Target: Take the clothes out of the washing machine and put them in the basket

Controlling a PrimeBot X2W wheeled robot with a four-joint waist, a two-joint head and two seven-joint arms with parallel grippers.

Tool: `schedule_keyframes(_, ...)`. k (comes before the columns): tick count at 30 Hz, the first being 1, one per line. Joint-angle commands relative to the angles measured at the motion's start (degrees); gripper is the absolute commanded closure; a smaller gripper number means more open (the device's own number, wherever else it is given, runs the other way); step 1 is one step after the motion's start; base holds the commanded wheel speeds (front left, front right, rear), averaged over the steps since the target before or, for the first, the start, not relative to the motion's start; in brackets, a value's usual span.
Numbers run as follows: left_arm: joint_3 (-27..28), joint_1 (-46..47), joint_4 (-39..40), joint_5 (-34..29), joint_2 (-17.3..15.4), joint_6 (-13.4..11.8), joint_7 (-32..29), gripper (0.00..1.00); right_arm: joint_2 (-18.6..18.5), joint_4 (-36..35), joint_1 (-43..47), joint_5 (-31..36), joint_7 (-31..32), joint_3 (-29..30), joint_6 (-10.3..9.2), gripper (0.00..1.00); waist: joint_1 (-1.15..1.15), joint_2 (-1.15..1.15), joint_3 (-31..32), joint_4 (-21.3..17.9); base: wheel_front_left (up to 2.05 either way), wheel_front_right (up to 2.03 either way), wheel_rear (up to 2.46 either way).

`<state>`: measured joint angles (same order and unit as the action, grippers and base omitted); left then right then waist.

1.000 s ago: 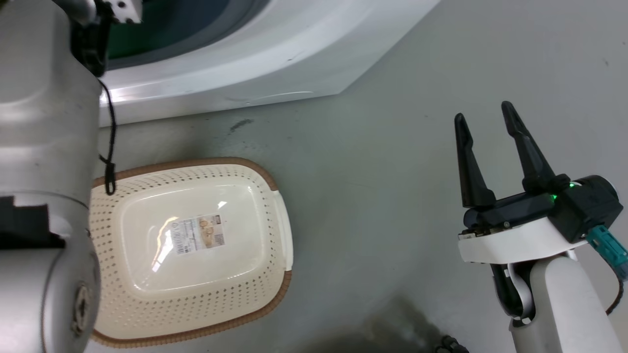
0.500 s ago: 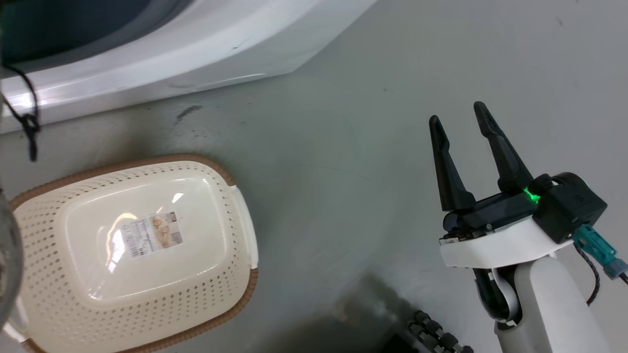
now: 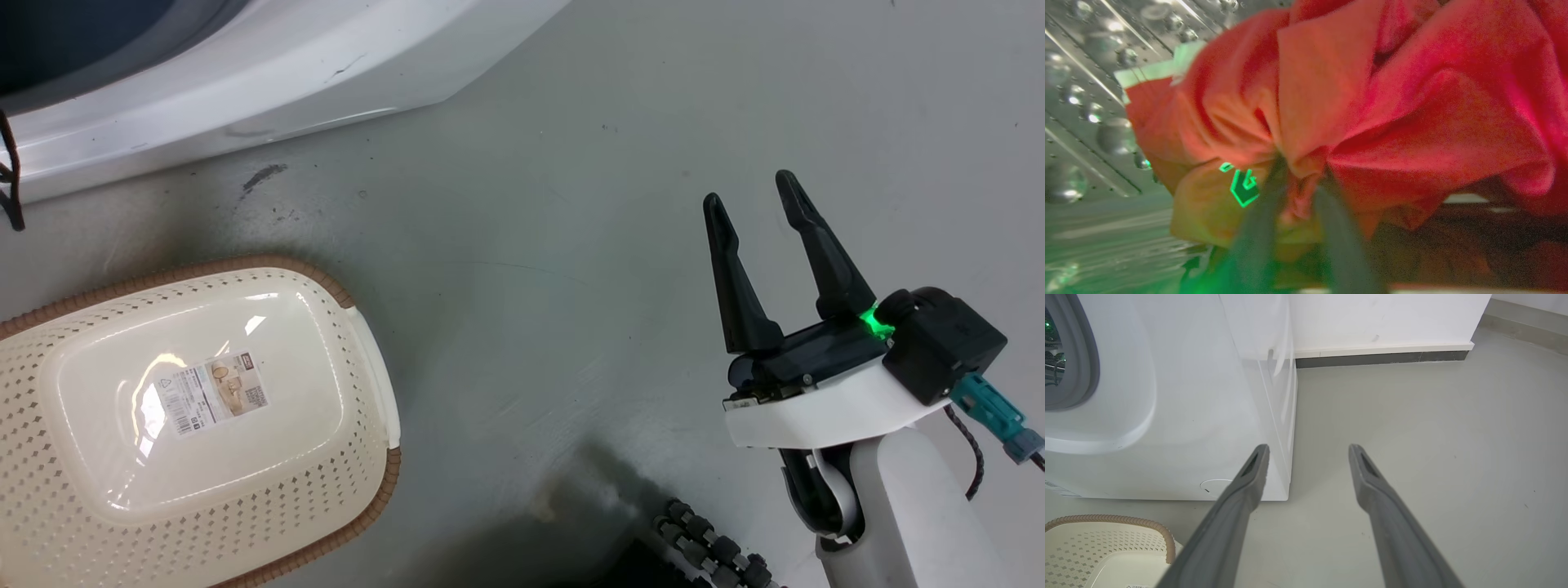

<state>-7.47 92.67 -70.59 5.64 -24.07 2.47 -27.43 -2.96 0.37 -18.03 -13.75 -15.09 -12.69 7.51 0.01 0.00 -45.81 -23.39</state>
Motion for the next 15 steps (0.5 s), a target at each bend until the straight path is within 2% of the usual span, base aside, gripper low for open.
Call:
schedule_keyframes(1, -0.38, -1.22, 0.50, -0.31, -0.09, -0.60, 0.97, 1.00, 0.16, -0.08, -1.18, -0.35, -0.11, -0.10, -0.03, 0.00, -0.01, 0.00, 0.04, -0.01, 0.00, 0.00, 0.00)
schedule_keyframes(6, -0.64, -2.93, 3.52, -0.25, -0.05, -2.33, 7.43, 1.00, 0.16, 0.69, -1.47, -0.38, -0.11, -0.04, -0.04, 0.00, -0.01, 0.00, 1.29, 0.36, 0.00, 0.00, 0.00)
schedule_keyframes(15, 0.42, -10.97, 7.19, 1.83, 1.25, -4.40, 25.40, 1.00, 0.15, 2.06, -0.80, 0.87, -0.11, 1.30, -0.04, 0.00, -0.01, 0.00, 7.47, 2.49, 0.00, 0.00, 0.00)
